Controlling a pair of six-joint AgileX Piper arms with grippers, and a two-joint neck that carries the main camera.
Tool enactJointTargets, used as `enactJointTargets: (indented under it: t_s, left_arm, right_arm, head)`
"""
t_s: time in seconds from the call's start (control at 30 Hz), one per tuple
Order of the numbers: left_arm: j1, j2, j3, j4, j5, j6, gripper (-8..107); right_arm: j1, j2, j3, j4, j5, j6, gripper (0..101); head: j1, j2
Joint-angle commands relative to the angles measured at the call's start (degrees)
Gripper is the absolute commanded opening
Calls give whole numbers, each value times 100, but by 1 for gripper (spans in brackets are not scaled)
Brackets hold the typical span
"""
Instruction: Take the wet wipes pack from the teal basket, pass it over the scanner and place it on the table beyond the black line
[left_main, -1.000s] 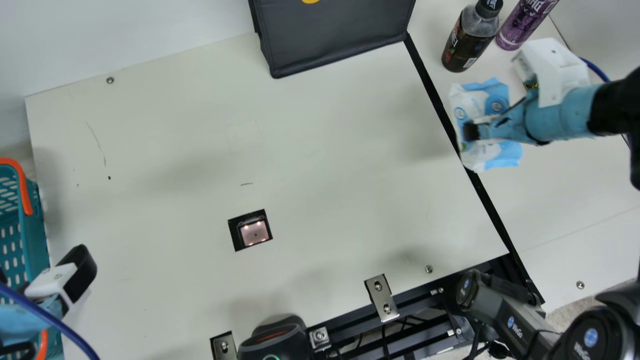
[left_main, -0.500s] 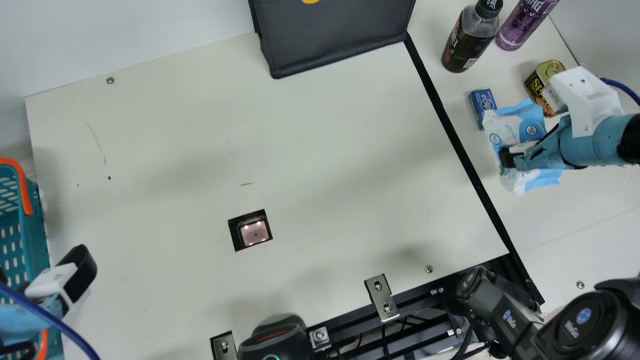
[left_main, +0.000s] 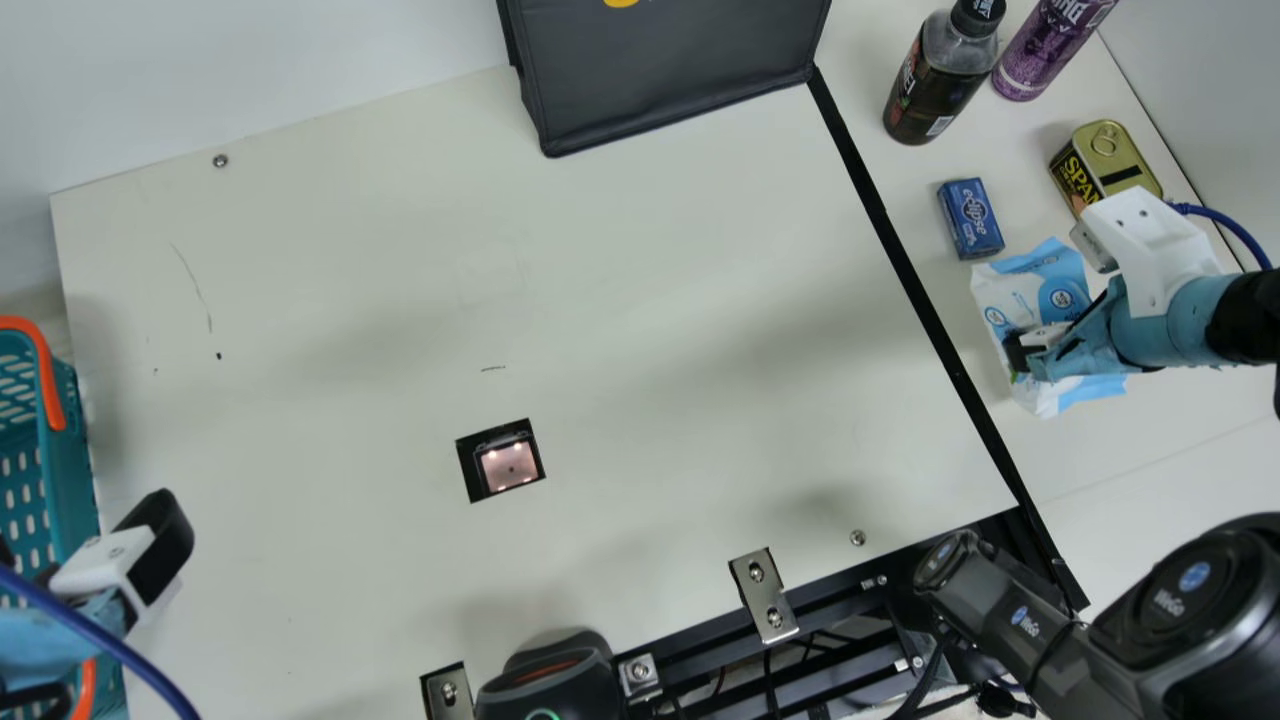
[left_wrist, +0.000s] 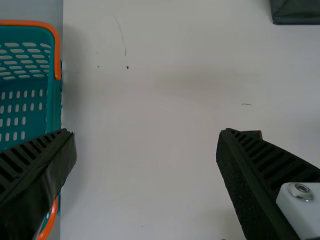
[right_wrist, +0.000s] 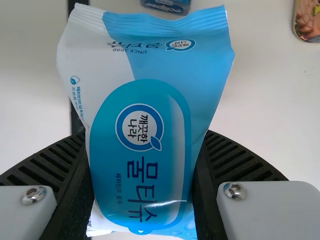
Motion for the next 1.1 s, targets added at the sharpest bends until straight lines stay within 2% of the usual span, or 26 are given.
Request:
enactJointTargets:
  t_s: [0.0,0.17,0.67,1.07]
  left_arm:
    - [0,0,0,0,0,0,90]
    - [0,0,0,0,0,0,90]
    - [0,0,0,0,0,0,90]
    - [0,0,0,0,0,0,90]
  right_arm:
    - [-34,68,25,19,-166,-125,0]
    - [-68,226,69,23,-451,-285,0]
    - [71,465,198,15,-913,-282,50]
    - [290,344,202,-95,-956,70,90]
  head:
    - [-166,-13]
    - [-166,-13]
    - [-166,-13]
    - [-166,-13]
